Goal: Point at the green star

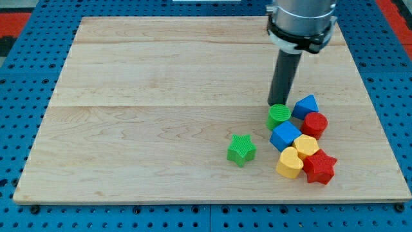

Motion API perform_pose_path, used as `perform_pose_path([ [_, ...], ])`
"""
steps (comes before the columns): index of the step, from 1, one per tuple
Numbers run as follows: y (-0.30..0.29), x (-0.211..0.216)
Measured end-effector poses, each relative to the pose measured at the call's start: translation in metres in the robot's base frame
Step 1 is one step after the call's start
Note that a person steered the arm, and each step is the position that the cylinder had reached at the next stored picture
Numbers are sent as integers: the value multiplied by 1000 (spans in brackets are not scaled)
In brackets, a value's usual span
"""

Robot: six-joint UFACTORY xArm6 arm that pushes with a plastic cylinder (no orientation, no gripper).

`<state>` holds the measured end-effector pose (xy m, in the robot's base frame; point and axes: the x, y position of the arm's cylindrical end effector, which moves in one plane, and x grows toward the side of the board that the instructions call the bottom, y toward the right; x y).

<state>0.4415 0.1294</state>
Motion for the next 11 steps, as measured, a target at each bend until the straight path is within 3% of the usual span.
perform_pose_path([
  [3,5,-22],
  [8,34,-22],
  [9,34,-31],
  [10,28,-69],
  [11,28,-71],
])
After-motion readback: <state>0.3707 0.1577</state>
